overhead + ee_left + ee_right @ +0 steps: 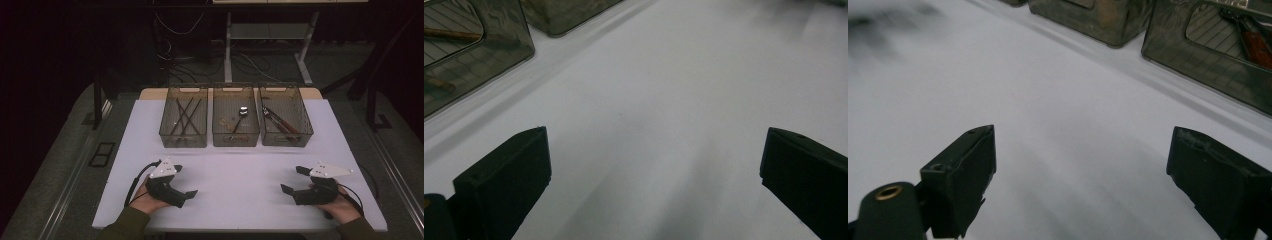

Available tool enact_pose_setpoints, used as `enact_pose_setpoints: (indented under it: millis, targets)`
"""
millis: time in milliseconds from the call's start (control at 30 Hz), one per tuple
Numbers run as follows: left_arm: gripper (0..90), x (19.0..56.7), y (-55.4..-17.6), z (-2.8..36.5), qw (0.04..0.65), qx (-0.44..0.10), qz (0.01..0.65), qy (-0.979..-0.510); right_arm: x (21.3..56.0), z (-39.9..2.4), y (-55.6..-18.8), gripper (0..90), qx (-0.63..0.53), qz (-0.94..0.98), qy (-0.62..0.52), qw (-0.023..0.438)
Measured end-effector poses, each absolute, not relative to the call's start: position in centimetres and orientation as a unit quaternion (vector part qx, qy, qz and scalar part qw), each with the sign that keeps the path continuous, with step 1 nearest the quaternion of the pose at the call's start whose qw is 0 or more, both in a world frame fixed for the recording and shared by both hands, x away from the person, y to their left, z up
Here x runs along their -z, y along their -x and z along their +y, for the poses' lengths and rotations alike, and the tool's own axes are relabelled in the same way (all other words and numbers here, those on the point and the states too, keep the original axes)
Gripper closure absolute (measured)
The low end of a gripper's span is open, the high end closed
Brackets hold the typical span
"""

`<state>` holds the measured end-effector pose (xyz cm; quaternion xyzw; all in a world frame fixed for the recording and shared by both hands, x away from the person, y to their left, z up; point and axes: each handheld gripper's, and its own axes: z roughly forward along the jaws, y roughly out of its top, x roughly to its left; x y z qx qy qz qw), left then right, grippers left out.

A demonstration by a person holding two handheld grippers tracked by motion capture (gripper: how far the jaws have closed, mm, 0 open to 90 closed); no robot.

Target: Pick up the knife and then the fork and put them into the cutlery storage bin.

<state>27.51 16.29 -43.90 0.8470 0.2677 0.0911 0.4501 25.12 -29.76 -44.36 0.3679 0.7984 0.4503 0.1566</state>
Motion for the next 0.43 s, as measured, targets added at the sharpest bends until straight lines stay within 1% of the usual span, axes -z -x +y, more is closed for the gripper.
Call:
enact_pose_setpoints:
  millis: [433]
  targets:
    - [0.0,43.88,-27.51,16.26,0.450,-0.092,0.269,-0.846,44.44,-29.63,-25.09,12.5,-0.450,0.800,-0.364,0.157]
